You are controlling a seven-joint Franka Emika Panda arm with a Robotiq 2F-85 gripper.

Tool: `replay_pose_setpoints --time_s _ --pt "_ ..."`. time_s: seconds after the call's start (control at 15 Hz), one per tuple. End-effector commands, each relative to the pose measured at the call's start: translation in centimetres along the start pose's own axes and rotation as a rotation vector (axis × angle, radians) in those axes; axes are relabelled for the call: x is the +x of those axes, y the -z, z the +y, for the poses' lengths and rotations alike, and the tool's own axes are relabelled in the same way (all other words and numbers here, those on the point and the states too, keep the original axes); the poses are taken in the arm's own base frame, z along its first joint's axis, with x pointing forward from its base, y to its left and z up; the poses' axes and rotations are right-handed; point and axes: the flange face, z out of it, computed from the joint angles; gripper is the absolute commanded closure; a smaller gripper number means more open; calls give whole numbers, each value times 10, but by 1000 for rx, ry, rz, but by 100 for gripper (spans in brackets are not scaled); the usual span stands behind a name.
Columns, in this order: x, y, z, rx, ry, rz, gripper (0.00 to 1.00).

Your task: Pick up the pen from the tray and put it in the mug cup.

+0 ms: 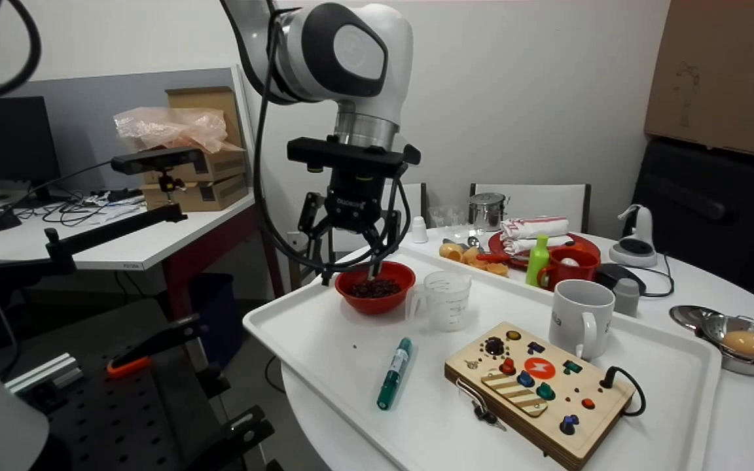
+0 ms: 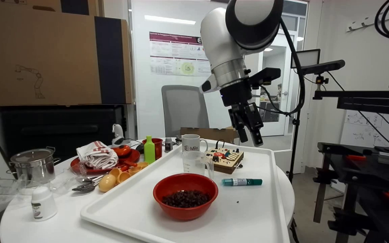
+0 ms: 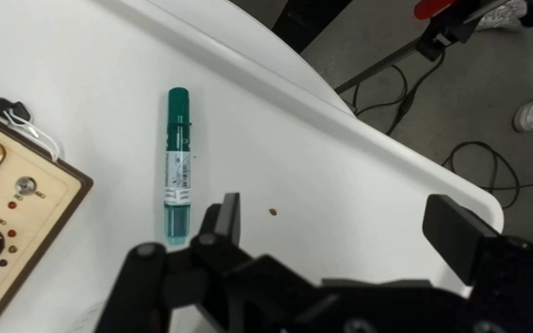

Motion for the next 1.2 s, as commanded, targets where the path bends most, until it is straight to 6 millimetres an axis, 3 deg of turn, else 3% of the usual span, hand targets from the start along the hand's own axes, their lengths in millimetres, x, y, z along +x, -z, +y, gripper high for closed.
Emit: replay_pose_setpoints --time_s 0.0,0.07,0.4,0.6,1.13 --pt "7 8 17 -38 -68 -25 0" --pt "7 -2 9 -14 -32 -11 0" --pt "8 5 15 -31 -83 -13 0" --pt "16 -2 14 -26 -95 13 0" --pt "46 -56 31 -132 -136 108 0"
